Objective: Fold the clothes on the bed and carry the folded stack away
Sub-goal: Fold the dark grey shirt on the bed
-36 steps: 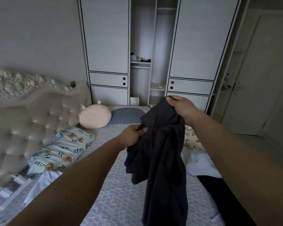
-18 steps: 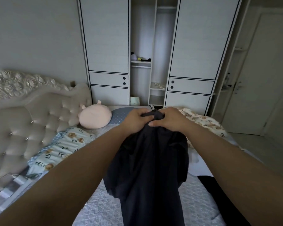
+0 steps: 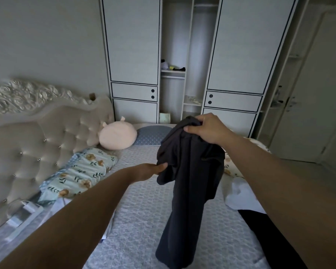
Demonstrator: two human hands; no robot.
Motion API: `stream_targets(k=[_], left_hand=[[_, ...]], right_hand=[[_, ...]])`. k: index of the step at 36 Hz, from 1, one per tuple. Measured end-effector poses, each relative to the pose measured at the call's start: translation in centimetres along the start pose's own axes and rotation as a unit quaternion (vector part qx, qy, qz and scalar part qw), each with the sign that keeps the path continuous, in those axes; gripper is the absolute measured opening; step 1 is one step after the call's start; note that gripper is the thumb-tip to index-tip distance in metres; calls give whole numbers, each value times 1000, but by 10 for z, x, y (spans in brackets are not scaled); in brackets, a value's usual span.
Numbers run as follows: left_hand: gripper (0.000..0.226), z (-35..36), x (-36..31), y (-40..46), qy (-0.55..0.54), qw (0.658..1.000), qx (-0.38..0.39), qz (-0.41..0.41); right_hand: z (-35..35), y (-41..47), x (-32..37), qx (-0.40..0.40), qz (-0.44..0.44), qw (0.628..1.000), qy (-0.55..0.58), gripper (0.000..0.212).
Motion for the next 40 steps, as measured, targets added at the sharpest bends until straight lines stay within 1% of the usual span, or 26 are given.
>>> stream_targets(k=[2, 4, 5, 7, 8, 9, 10, 12, 14, 15, 17, 18, 20, 22, 23, 26, 28, 29, 32, 33, 35, 37, 40], left_hand=[[67, 6, -10, 0, -60, 997, -17, 40], [47, 8, -19, 1, -108, 988, -62, 95], [35, 9, -21, 2, -115, 983, -82, 114], [15, 13, -24, 7, -105, 979, -107, 138], [15, 15, -24, 9, -105, 977, -121, 139], [20, 15, -22, 11, -107, 974, -147, 134], [22, 13, -21, 12, -110, 968, -184, 126], [17, 5, -20, 11, -127, 949, -255, 137], [19, -4, -24, 4, -139, 931, -300, 154], [18, -9, -27, 0, -130, 929, -309, 156], [22, -14, -35, -4, -98, 934, -302, 163], [26, -15, -40, -5, -79, 938, -292, 169], [32, -18, -49, -7, -44, 938, -289, 184], [34, -21, -57, -10, -31, 936, -291, 194], [34, -21, -61, -11, -22, 936, -291, 197], [32, -19, -71, -14, 18, 933, -283, 220], [27, -17, -78, -16, 30, 934, -266, 237], [25, -15, -81, -17, 25, 936, -253, 242], [35, -12, -90, -23, 19, 936, -230, 266], [34, -11, -92, -23, 27, 937, -223, 269], [27, -11, -95, -25, 41, 937, -213, 275], [26, -13, -94, -27, 46, 937, -206, 277], [28, -16, -88, -26, 36, 950, -188, 246]], right_hand=[[-1, 0, 2, -4, -6, 1000, 5, 9], [-4, 0, 2, -13, -8, 1000, 12, 8], [-6, -1, 2, -19, -7, 1000, 13, 5], [-9, -1, -2, -30, 3, 1000, 10, 7], [-11, -1, -5, -34, 10, 999, 10, 5], [-13, -2, -7, -40, 15, 999, 11, 4], [-15, -3, -11, -49, 20, 999, 5, 4], [-21, -5, -22, -75, 43, 996, -35, 7], [-26, -7, -38, -85, 104, 985, -109, 23], [-27, -10, -46, -79, 144, 976, -141, 29], [-25, -18, -60, -49, 204, 960, -185, 33], [-23, -21, -64, -42, 210, 958, -192, 29], [-16, -25, -64, -50, 182, 969, -160, 25], [-7, -26, -58, -52, 135, 984, -100, 31], [-2, -26, -53, -36, 114, 991, -68, 34], [17, -27, -36, 50, 61, 997, 0, 30], [27, -27, -26, 97, 25, 995, -10, 35], [32, -27, -22, 111, 8, 994, -18, 33], [39, -27, -16, 122, -18, 992, -34, 8], [38, -28, -16, 119, -15, 992, -39, 9], [37, -30, -19, 118, -9, 991, -67, 16], [36, -32, -20, 122, -19, 985, -123, 20], [34, -35, -16, 102, -43, 978, -176, 21]])
Point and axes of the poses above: each hand's wrist, its own y-axis towards the middle knuckle, its own z-axis out of the palm, x = y × z, the point moved 4 cm from there along y, towards the middle knuckle, and after that the axes turned 5 degrees about -z, right-handed, at the moved point
